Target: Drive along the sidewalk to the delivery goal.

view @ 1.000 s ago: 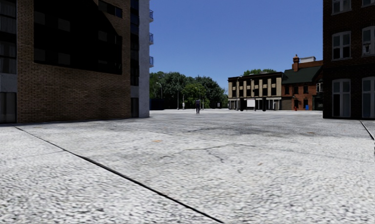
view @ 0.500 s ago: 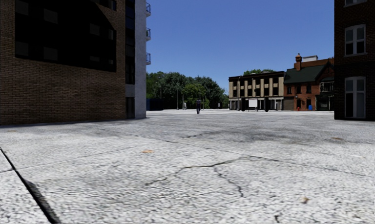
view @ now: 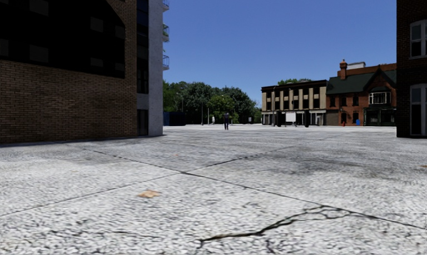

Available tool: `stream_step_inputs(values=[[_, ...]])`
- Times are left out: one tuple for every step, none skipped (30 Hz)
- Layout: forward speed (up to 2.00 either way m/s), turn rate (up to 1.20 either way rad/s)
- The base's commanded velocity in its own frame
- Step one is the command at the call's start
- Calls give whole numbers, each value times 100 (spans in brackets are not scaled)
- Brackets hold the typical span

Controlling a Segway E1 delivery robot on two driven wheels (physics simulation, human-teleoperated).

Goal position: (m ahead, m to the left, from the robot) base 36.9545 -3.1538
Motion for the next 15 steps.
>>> stream_step_inputs(values=[[200, 0], [200, 0], [200, 0], [200, 0], [200, 0], [200, 0], [200, 0], [200, 0], [200, 0], [200, 0], [200, 0], [200, 0], [200, 0], [200, 0], [200, 0]])
